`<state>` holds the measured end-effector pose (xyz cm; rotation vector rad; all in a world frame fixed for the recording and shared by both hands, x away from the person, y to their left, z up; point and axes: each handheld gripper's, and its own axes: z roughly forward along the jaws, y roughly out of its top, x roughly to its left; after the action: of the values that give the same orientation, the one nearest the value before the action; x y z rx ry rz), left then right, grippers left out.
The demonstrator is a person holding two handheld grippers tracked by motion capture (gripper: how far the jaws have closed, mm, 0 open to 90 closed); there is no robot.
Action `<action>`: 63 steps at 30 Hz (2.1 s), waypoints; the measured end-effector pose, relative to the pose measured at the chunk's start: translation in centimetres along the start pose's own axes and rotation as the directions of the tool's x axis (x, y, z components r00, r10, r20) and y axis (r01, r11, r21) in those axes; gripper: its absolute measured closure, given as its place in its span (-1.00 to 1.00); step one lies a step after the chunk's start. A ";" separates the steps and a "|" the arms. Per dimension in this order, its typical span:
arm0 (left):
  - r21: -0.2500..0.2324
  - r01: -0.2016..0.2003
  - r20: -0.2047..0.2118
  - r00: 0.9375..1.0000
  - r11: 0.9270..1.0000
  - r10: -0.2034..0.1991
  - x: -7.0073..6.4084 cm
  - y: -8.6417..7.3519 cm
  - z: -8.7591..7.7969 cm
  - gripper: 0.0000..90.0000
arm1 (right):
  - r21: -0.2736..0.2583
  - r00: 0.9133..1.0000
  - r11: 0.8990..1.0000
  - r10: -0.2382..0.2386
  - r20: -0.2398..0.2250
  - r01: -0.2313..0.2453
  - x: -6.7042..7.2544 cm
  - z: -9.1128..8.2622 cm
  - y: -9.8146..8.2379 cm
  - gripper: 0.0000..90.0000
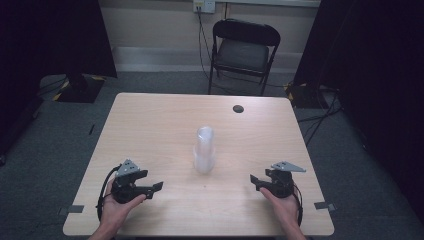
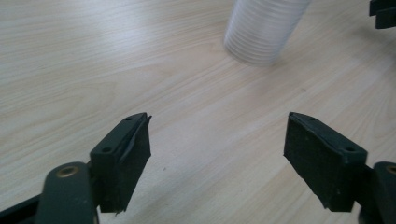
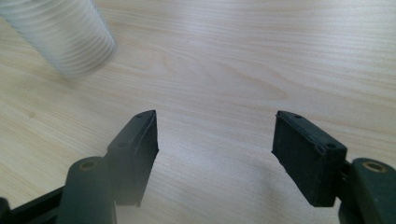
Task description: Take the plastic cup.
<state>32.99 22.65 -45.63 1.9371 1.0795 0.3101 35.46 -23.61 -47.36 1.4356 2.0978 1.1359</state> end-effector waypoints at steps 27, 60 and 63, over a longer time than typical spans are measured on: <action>-0.002 -0.018 0.025 1.000 1.000 0.018 -0.1 0.1 0.2 -0.60 | -0.090 0.989 0.993 -0.091 -0.115 0.081 3.2 -1.8 1.5 -0.30; 0.030 0.010 0.008 1.000 1.000 -0.010 -0.1 0.0 0.5 -0.58 | -0.186 0.928 0.954 -0.276 -0.250 0.234 8.9 1.2 8.9 -0.58; 0.033 0.012 0.002 1.000 0.999 -0.012 -0.1 0.0 0.5 -0.57 | -0.201 0.919 0.948 -0.293 -0.264 0.245 9.5 2.2 10.1 -0.56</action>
<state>33.24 22.30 -45.94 1.9588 1.1006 0.2846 39.04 -12.53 -39.47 0.9122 2.2450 1.4352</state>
